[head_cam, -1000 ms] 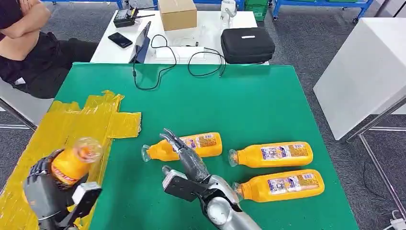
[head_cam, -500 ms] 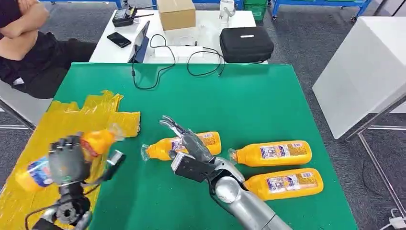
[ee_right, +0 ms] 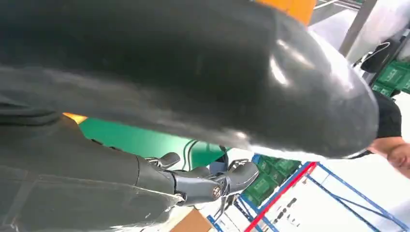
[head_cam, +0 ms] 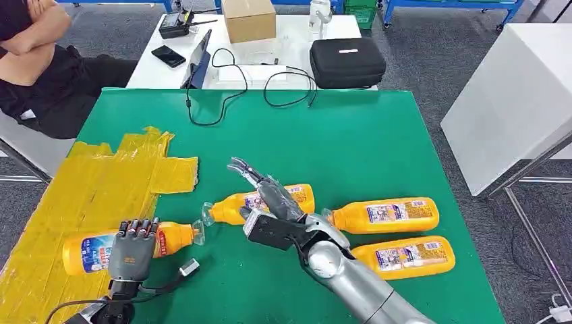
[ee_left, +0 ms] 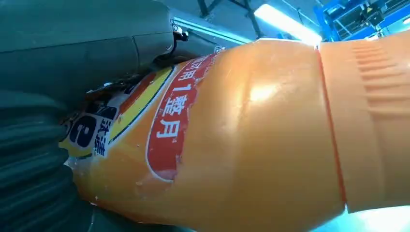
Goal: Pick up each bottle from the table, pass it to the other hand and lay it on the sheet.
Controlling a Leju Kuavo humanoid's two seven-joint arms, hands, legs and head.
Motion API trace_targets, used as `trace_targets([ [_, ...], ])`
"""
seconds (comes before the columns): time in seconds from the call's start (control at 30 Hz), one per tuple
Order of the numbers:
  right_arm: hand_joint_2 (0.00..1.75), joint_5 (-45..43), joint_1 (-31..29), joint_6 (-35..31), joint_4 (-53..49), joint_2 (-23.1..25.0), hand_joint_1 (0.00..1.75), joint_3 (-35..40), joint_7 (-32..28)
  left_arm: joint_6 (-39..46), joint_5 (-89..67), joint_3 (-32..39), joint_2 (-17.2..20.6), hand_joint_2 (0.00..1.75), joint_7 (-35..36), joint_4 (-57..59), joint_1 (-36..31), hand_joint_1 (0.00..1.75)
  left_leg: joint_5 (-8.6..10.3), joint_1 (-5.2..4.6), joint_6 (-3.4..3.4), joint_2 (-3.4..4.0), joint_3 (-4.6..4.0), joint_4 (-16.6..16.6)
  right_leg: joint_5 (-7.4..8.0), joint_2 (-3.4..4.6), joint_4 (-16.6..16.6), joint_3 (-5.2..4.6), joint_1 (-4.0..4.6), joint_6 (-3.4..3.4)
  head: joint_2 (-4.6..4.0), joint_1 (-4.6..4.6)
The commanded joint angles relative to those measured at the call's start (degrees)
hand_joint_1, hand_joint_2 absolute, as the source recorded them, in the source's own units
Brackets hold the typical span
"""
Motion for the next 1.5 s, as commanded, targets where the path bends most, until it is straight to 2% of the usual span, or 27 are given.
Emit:
trace_targets([
  [0.03,0.00,0.4,-2.9,0.8,1.9,-2.2,0.00,3.2,0.5,-0.6,0.0,0.8,-2.6,1.75,-3.4,5.9,1.1,0.00,0.02,-0.01,-0.07,0.11,0.11,0.0,0.01,0.04,0.0,0.09,-0.01,0.00,0.00,0.02],
  [0.07,0.00,0.5,-3.0,0.8,2.2,-2.1,0.00,3.2,0.6,-0.6,0.0,2.5,-2.6,1.75,-5.6,5.1,1.4,0.00,0.04,-0.01,-0.06,0.10,0.12,0.0,0.02,0.04,0.0,0.10,-0.01,0.01,0.00,0.00],
  [0.1,0.00,0.5,-3.2,0.8,2.5,-2.1,0.00,3.1,0.6,-0.6,0.0,1.4,-2.4,0.00,-4.9,4.7,1.3,0.00,0.04,0.02,-0.12,0.14,0.15,0.0,0.03,0.05,0.0,0.15,0.02,0.00,0.00,0.02],
  [0.2,0.00,2.2,-3.9,1.2,3.4,-2.4,0.00,3.1,1.2,-0.6,0.0,1.8,-2.7,0.00,-5.1,5.0,1.7,0.00,0.05,0.02,-0.12,0.13,0.15,0.0,0.03,0.04,0.0,0.16,0.06,0.01,0.00,0.02],
  [0.27,0.00,2.7,-4.3,1.1,3.7,-2.5,0.00,3.3,1.5,-0.6,0.0,2.4,-2.7,0.00,-5.5,4.7,2.0,0.00,0.10,-0.02,-0.02,-0.21,0.15,0.0,0.01,-0.28,0.0,0.20,0.02,0.00,0.00,0.00],
  [0.33,0.00,2.7,-4.3,1.1,3.7,-2.5,0.00,3.3,1.5,-0.6,0.0,2.4,-2.7,0.00,-5.5,4.7,2.0,0.00,0.13,-0.03,-0.01,-0.24,0.16,0.0,0.01,-0.37,0.0,0.23,0.01,0.00,0.00,0.00],
  [0.77,0.00,3.0,-4.5,1.0,3.8,-2.5,0.00,3.4,1.7,-0.6,0.0,2.9,-2.7,0.00,-5.7,4.5,2.2,0.00,0.26,0.00,-0.05,-0.24,0.12,0.0,0.05,-0.34,0.0,0.24,0.05,0.00,0.00,0.00],
  [0.83,0.00,5.2,-5.6,0.3,5.1,-2.8,0.00,4.1,3.2,-0.6,0.0,7.8,-3.7,0.00,-9.5,2.8,4.0,0.00,0.26,-0.03,0.00,-0.34,0.13,0.0,0.02,-0.40,0.0,0.25,0.03,0.01,0.00,0.00],
  [0.87,1.75,6.0,-6.1,0.3,5.7,-2.8,0.00,4.4,3.9,-0.6,0.0,8.3,-3.6,0.00,-10.0,2.6,4.1,0.00,0.25,0.01,-0.05,-0.25,0.11,0.0,0.05,-0.35,0.0,0.23,0.06,0.00,0.00,0.00],
  [1.03,1.75,7.7,-9.6,1.4,11.6,-2.6,0.00,4.7,5.3,-0.6,0.0,15.7,-5.0,0.00,-15.8,-2.4,6.7,0.00,0.27,0.00,0.03,-0.34,0.02,0.0,0.03,-0.41,0.0,0.15,0.05,0.02,0.00,0.02],
  [1.1,1.75,8.3,-9.8,1.6,12.2,-2.8,0.00,4.8,5.4,-0.6,0.0,20.4,-6.3,0.00,-19.5,-5.3,8.3,0.00,0.27,0.00,0.02,-0.33,0.01,0.0,0.04,-0.41,0.0,0.13,0.05,0.02,0.00,0.00],
  [1.17,1.75,9.6,-9.8,1.3,12.6,-3.3,0.00,5.0,6.0,-0.6,1.6,34.6,-13.1,0.00,-32.7,-11.4,12.3,0.00,0.26,0.04,-0.02,-0.25,-0.02,0.0,0.04,-0.38,0.0,0.11,0.09,0.02,0.00,0.00],
  [1.2,1.75,10.5,-9.7,0.8,13.0,-3.6,0.00,4.9,6.6,-0.6,8.2,45.8,-19.2,0.00,-45.1,-15.5,13.7,0.00,0.27,0.01,0.03,-0.34,-0.04,0.0,0.04,-0.45,0.0,0.10,0.06,0.03,0.00,0.02],
  [1.23,1.75,11.2,-9.4,0.5,13.2,-3.6,0.00,4.4,6.8,-0.6,10.7,61.7,-28.1,0.00,-65.2,-13.7,12.4,0.00,0.29,0.02,0.03,-0.37,-0.11,0.0,0.04,-0.49,0.0,0.04,0.06,0.04,0.00,0.02],
  [1.27,1.75,11.2,-9.4,0.5,13.2,-3.6,0.00,4.4,6.8,-0.6,10.7,61.7,-28.1,0.00,-65.2,-13.7,12.4,0.00,0.34,0.03,0.04,-0.55,-0.22,0.1,0.05,-0.69,0.0,0.01,0.07,0.08,0.00,0.00],
  [1.4,1.75,11.2,-9.4,0.5,13.2,-3.6,0.00,4.4,6.8,-0.6,10.7,61.7,-28.1,0.00,-65.2,-13.7,12.4,0.00,0.30,-0.03,0.09,-0.31,-0.24,0.1,0.10,-0.39,0.0,-0.07,-0.01,0.10,0.00,0.11],
  [1.43,1.75,14.9,-9.5,-1.0,15.2,-3.3,0.00,4.3,9.8,-0.6,32.3,64.0,-31.5,0.00,-79.5,-15.2,11.3,0.00,0.26,0.02,0.04,-0.13,-0.22,0.1,0.10,-0.25,0.0,-0.05,0.05,0.09,0.00,0.09],
  [1.47,1.75,16.2,-9.8,-1.0,17.5,-2.6,0.00,3.7,9.8,-0.6,52.2,61.2,-30.3,0.00,-79.5,-16.9,11.8,0.00,0.30,-0.07,0.06,-0.12,-0.22,0.0,0.13,-0.31,0.0,-0.09,-0.03,0.13,0.00,-0.02],
  [1.5,1.75,16.9,-10.3,-0.9,19.9,-2.0,0.00,3.5,9.8,-2.7,60.7,58.5,-29.2,0.00,-79.5,-20.5,12.6,0.00,0.28,-0.06,0.00,-0.04,-0.20,0.1,0.14,-0.26,0.0,-0.09,-0.01,0.13,0.00,-0.02],
])
